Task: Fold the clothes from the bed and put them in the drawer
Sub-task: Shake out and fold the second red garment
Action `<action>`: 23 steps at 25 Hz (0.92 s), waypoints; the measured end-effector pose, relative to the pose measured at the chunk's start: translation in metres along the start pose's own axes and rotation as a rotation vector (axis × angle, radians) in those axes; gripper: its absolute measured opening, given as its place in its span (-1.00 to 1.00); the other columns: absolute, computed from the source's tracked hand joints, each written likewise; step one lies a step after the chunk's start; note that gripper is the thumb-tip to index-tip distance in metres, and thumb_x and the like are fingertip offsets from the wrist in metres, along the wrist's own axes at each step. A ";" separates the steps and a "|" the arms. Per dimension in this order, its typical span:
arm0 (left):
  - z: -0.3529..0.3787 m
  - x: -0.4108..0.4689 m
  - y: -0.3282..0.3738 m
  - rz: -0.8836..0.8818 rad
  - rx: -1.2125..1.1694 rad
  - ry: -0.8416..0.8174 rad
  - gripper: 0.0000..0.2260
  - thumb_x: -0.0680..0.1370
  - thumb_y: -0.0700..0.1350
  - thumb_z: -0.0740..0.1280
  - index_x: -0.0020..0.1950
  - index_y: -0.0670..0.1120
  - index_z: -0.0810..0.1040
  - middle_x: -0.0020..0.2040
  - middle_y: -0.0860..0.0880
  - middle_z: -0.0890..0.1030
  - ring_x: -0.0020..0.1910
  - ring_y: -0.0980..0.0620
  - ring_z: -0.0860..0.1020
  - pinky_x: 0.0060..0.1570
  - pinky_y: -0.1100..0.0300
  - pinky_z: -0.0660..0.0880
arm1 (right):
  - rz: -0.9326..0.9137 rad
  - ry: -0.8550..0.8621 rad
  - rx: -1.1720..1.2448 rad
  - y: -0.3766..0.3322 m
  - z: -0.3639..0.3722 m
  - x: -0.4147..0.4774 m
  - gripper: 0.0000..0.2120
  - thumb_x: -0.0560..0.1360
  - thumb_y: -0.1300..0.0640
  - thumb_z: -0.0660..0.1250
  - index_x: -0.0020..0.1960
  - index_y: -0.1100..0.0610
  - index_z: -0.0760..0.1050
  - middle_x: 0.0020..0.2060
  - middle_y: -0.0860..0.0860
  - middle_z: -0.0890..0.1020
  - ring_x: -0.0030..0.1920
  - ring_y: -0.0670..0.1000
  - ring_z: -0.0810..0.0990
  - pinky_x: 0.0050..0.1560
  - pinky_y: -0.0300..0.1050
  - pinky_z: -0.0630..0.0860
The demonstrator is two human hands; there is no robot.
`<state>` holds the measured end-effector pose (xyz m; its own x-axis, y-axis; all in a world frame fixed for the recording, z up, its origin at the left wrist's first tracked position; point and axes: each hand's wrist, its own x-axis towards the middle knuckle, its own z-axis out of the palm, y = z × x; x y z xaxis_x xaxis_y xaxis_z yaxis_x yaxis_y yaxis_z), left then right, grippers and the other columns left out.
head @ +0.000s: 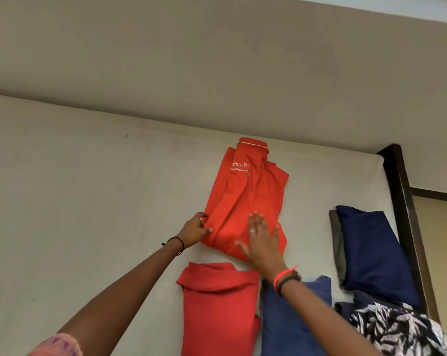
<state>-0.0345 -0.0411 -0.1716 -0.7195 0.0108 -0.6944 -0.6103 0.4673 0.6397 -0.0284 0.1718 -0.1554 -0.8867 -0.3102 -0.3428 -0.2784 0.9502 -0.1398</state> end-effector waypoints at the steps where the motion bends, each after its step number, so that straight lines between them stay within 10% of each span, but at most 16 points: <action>1: 0.003 0.001 -0.002 0.017 0.045 0.026 -0.49 0.55 -0.18 0.32 0.46 -0.14 0.23 0.25 -0.23 0.48 0.19 -0.16 0.48 0.19 0.06 0.43 | -0.047 -0.043 -0.040 -0.008 0.011 -0.007 -0.09 0.25 -0.26 0.45 0.39 0.30 0.37 0.37 0.22 0.41 0.37 0.19 0.41 0.18 0.44 0.33; 5: 0.016 0.000 -0.020 0.485 0.697 0.342 -0.33 0.49 0.06 0.28 0.54 -0.03 0.12 0.45 -0.14 0.32 0.41 -0.11 0.35 0.37 -0.08 0.28 | -0.016 -0.185 -0.070 -0.015 0.037 -0.012 -0.06 0.21 -0.05 0.52 0.42 0.34 0.22 0.39 0.25 0.38 0.38 0.19 0.39 0.20 0.51 0.26; 8: 0.026 0.000 -0.027 0.762 1.055 0.232 -0.28 0.36 0.17 0.12 0.53 0.01 0.19 0.51 -0.06 0.25 0.48 0.01 0.24 0.37 -0.12 0.14 | 0.051 -0.172 -0.099 -0.011 0.038 0.001 -0.35 0.46 0.16 0.07 0.50 0.27 -0.03 0.44 0.27 0.25 0.41 0.21 0.34 0.26 0.47 0.19; 15: 0.041 0.011 -0.030 0.705 1.085 0.173 -0.54 0.41 -0.22 0.06 0.28 -0.17 0.46 0.20 -0.10 0.61 0.11 -0.01 0.63 -0.05 0.16 0.60 | 0.191 -0.367 0.217 0.003 0.050 0.021 -0.37 0.43 0.21 -0.03 0.49 0.24 -0.05 0.31 0.29 0.46 0.28 0.22 0.50 0.06 0.43 0.45; 20: 0.018 -0.007 0.002 0.768 1.020 0.135 -0.73 0.37 -0.14 0.11 -0.09 -0.14 0.57 -0.21 -0.08 0.62 -0.29 -0.09 0.61 -0.40 0.20 0.43 | -0.063 -0.539 0.042 0.010 0.003 0.001 -0.34 0.59 0.21 0.07 0.53 0.26 -0.24 0.53 0.23 -0.15 0.54 0.18 -0.11 0.43 0.32 -0.02; 23: -0.008 -0.028 0.031 0.529 0.858 -0.229 -0.72 0.51 -0.05 0.26 0.17 -0.14 0.47 -0.03 -0.13 0.59 -0.09 -0.14 0.53 -0.22 0.17 0.32 | -0.114 -0.666 0.241 0.019 -0.033 -0.013 -0.45 0.59 0.23 0.05 0.53 0.25 -0.04 0.48 0.21 0.20 0.45 0.12 0.25 0.43 -0.07 0.18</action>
<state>-0.0365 -0.0341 -0.1295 -0.6920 0.5244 -0.4961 0.2719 0.8259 0.4939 -0.0348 0.1951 -0.1233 -0.4224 -0.4316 -0.7971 -0.1983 0.9021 -0.3833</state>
